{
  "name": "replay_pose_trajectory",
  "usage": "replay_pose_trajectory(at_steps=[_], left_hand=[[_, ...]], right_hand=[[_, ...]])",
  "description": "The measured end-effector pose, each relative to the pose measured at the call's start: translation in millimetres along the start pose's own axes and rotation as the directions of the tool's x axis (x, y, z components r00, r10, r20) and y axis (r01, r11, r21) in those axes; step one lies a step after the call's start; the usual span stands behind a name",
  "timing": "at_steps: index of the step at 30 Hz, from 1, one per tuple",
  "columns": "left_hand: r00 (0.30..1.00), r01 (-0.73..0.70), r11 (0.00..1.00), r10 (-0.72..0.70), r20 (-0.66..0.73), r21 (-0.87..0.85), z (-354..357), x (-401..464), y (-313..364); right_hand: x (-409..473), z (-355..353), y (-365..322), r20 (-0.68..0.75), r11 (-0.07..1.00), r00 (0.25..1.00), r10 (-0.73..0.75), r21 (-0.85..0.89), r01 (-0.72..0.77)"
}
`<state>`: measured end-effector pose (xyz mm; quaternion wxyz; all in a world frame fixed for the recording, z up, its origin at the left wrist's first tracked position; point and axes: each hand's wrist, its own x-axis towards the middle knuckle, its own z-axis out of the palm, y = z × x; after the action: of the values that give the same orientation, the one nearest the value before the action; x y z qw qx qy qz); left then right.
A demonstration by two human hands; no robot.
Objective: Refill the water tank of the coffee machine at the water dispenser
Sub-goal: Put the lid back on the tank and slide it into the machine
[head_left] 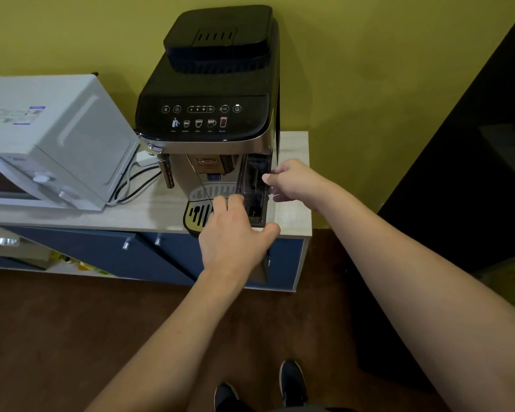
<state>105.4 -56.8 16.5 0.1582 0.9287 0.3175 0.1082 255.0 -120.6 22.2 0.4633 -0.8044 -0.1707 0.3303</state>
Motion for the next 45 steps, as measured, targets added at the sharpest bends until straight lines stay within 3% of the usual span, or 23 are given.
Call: replay_pose_trajectory(at_steps=[16, 45], left_hand=[[1.000, 0.024, 0.999, -0.024, 0.004, -0.030, 4, 3, 3], [0.996, -0.006, 0.998, 0.001, -0.089, -0.056, 25, 58, 10]], right_hand=[[6, 6, 6, -0.003, 1.000, 1.000, -0.022, -0.007, 0.022], [67, -5, 34, 0.078, 0.972, 0.997, -0.013, 0.233, -0.005]])
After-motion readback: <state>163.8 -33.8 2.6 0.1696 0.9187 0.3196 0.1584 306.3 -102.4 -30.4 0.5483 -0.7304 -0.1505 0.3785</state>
